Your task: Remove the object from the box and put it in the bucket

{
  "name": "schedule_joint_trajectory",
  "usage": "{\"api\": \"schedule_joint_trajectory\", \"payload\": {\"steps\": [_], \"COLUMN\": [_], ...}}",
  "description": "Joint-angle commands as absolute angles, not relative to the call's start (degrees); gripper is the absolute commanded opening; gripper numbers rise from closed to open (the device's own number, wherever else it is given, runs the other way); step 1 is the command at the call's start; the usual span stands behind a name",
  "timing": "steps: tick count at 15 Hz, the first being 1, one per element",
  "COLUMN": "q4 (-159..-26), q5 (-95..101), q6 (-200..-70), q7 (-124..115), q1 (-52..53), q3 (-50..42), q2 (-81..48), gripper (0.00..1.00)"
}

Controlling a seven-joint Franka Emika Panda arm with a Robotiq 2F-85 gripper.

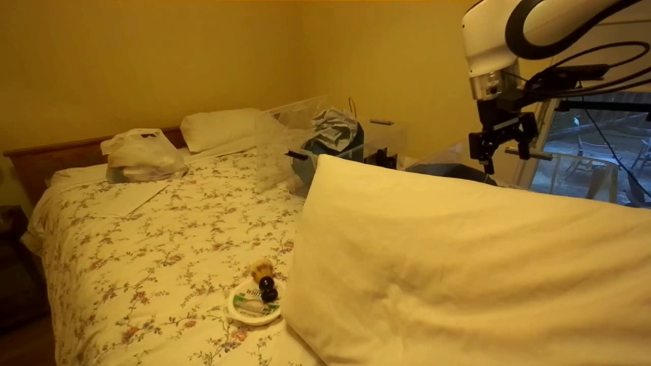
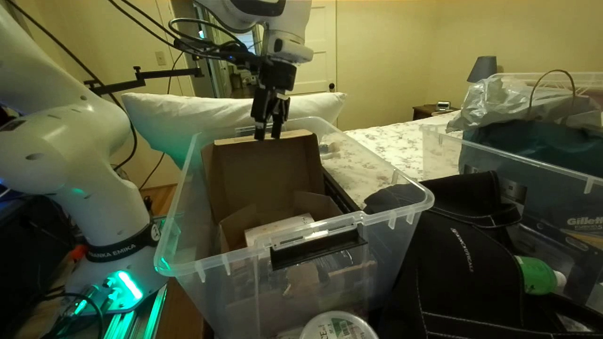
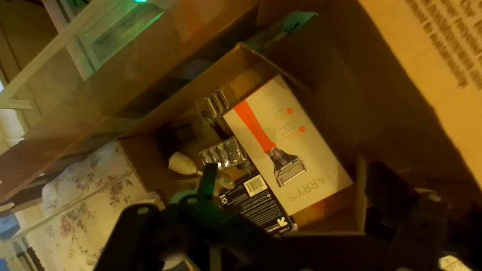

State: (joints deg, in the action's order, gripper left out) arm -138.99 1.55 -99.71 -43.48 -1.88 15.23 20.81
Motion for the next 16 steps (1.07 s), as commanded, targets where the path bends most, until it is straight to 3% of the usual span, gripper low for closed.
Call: {"api": "schedule_joint_trajectory", "payload": {"steps": [1,9,16], "q4": [-142.5,-149.8,-148.9], "q5": [5.7,13.8,20.9], "q6": [-106.8,-126.0,-126.5], "q7": [-48.7,-67.3,-73.5], "q1": [-2.7,-4.3,-2.7], "q3": [12.7,10.1,6.6], "q2": [18.1,8.8,3.5], "gripper": [1.00,1.00,1.00]}}
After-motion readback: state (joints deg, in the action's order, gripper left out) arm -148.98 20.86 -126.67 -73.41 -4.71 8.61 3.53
